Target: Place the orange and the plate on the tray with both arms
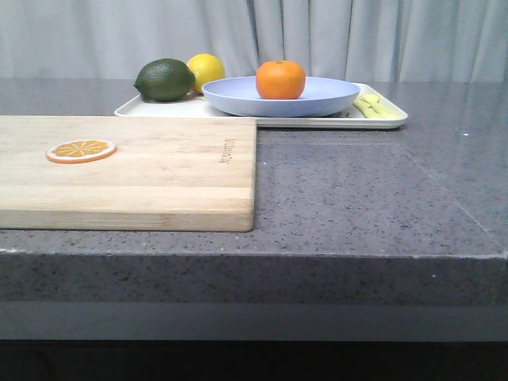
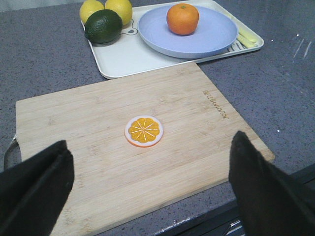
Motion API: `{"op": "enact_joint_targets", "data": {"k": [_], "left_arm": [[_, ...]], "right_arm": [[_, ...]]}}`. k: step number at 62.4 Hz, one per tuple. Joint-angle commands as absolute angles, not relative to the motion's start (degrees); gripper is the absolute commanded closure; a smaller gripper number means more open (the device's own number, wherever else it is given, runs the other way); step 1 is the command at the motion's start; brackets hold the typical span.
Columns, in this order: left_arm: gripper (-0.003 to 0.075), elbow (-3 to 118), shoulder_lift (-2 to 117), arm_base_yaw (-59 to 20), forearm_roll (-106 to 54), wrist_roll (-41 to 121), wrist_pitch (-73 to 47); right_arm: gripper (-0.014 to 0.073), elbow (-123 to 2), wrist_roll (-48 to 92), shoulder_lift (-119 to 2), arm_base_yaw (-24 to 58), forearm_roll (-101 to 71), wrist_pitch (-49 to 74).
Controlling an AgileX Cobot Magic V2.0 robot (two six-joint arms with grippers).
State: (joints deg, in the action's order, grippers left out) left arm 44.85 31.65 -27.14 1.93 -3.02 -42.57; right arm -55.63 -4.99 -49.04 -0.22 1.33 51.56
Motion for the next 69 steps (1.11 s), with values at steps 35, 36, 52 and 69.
{"op": "enact_joint_targets", "data": {"k": [35, 36, 52, 69], "left_arm": [[0.0101, 46.4, 31.9, -26.9, 1.2, -3.1, -38.1], [0.0101, 46.4, 31.9, -26.9, 1.2, -3.1, -38.1], [0.0101, 46.4, 31.9, -26.9, 1.2, -3.1, -38.1], [0.0182, 45.9, 31.9, -26.9, 1.2, -3.1, -39.1]], "right_arm": [[0.0210, -51.5, 2.3, -29.6, 1.0, -5.7, 52.0], [0.0210, -51.5, 2.5, -29.6, 1.0, -6.5, 51.9], [0.0210, -51.5, 3.5, -29.6, 1.0, -8.1, 48.5], [0.0396, -51.5, 3.5, -29.6, 1.0, -8.1, 49.6]]}}
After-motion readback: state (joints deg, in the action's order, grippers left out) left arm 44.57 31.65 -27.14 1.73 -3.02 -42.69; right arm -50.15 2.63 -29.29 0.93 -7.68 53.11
